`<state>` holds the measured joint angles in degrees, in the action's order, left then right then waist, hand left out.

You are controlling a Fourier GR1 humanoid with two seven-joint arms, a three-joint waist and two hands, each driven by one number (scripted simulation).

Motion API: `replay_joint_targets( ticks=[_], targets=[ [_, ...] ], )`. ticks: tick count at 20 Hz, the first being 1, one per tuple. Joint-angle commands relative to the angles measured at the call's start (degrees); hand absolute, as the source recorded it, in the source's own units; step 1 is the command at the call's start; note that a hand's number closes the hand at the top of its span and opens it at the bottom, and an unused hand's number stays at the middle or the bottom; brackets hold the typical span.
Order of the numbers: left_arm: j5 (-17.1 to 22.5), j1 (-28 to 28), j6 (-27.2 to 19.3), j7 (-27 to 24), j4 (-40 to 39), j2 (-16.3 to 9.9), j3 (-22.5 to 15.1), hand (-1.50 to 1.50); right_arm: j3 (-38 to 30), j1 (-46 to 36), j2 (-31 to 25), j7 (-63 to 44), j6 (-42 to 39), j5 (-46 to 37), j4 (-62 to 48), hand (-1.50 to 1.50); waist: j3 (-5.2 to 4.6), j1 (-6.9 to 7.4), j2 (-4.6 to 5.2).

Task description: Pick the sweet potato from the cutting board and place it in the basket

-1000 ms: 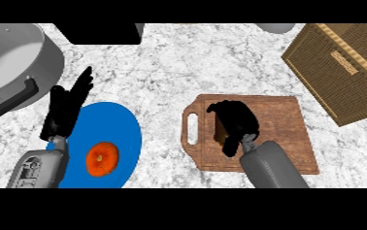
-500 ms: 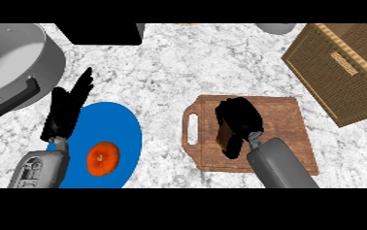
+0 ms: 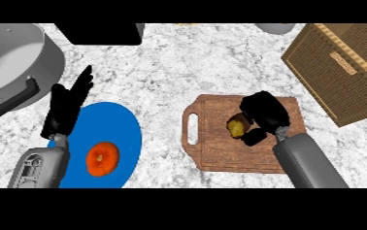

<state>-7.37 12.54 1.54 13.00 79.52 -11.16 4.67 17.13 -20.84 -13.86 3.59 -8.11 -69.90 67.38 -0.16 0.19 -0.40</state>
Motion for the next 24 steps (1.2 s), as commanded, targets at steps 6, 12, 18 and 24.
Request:
replay_joint_targets(
  ticks=[6, 12, 18, 24],
  targets=[
    [0.63, 0.29, 0.87, 2.41, 1.98, -1.34, 1.09, 0.0, -8.58, 4.91, 2.7, 0.96, -8.65, 14.78, 17.52, 1.5, 0.15, -1.44, -0.21],
    [-1.07, -1.7, -0.74, -0.38, -0.13, -0.75, 0.87, 0.0, -19.01, 1.72, 7.5, -5.65, -18.63, 30.82, 31.67, 1.5, 0.09, -2.26, -0.56],
    [1.36, 0.23, 1.5, 0.87, 0.0, -2.15, 2.6, 0.0, -27.63, -10.03, 8.63, -23.82, -24.67, 39.12, 42.67, 1.5, 0.08, -0.71, 0.03],
    [-1.17, -2.06, -0.26, -1.94, -0.41, -0.15, 0.55, 0.0, -36.69, -23.0, 3.2, -41.82, -31.52, 49.94, 46.02, 1.5, 0.08, -0.54, 0.09]
  ],
)
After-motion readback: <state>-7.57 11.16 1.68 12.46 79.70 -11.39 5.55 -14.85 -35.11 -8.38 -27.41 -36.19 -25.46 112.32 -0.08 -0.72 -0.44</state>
